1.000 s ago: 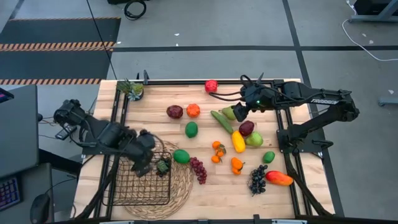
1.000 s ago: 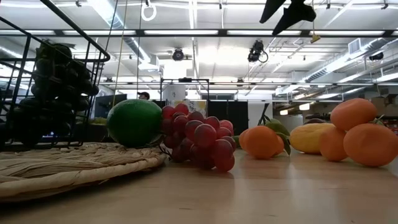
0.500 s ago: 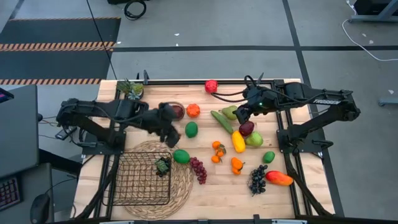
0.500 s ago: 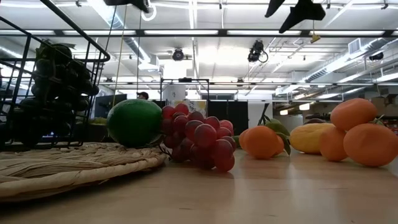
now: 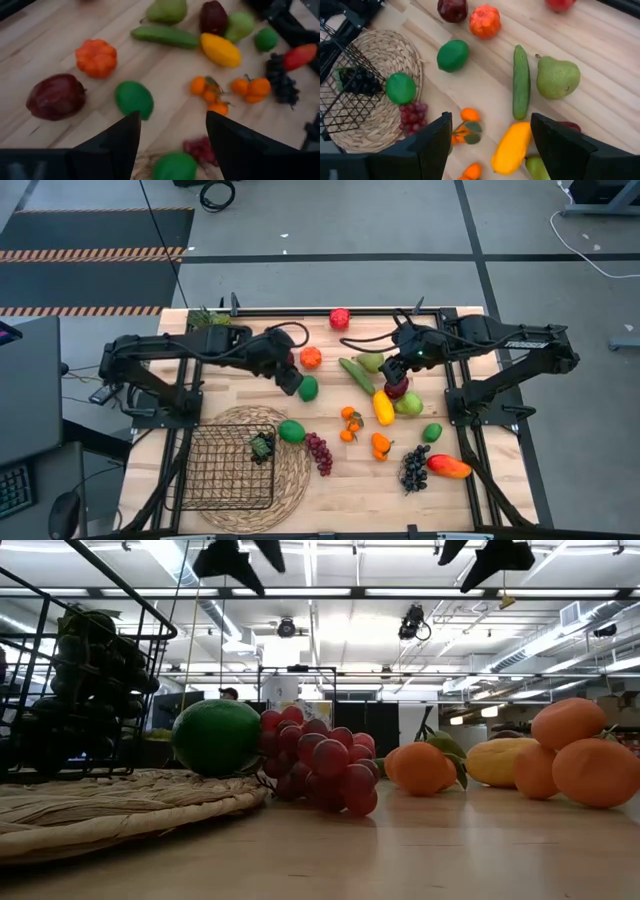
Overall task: Build produce basket
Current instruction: Put the top lime into the black wire basket
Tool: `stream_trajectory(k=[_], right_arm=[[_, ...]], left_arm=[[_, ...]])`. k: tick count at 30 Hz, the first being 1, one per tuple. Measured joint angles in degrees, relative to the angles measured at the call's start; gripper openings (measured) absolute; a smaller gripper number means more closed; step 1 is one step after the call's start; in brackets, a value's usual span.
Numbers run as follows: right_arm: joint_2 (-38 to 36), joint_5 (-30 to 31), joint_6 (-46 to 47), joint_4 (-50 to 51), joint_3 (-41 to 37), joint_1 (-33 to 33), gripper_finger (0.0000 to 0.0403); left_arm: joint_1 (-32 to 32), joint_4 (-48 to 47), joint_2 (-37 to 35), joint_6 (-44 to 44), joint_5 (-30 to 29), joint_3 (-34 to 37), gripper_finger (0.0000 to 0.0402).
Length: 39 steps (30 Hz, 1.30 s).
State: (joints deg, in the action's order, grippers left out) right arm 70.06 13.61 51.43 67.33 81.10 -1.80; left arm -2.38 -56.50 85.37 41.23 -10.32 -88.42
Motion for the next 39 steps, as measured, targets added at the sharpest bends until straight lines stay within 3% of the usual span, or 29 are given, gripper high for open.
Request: stream_trajectory(k=[5,10,17,26,39], right_arm=[[0.0,0.33,-0.75,0.56,0.0,-0.07,0.0274],[0.0,0.37,-0.64,2.29,0.0,-0.07,0.0274],[-0.3,-0.17,-0.6,3.06,0.0,-0.16,0.0274],[-1.78,1.97,-2.69,3.11,-0.01,-1.52,0.0276],[-2.41,2.23,-8.3,3.26,0.0,-1.55,0.0277]], left_arm=[[-2.2,-1.5,4.86,-1.6,2.44,-0.02,0.0231],[-2.98,-1.35,13.02,3.64,9.34,0.0,0.0231],[-3.76,-2.55,21.54,4.62,11.84,0.07,0.0255],[-7.13,5.23,22.13,5.75,15.02,0.04,0.0311],[-11.03,7.02,22.88,7.25,16.45,0.0,0.0316]])
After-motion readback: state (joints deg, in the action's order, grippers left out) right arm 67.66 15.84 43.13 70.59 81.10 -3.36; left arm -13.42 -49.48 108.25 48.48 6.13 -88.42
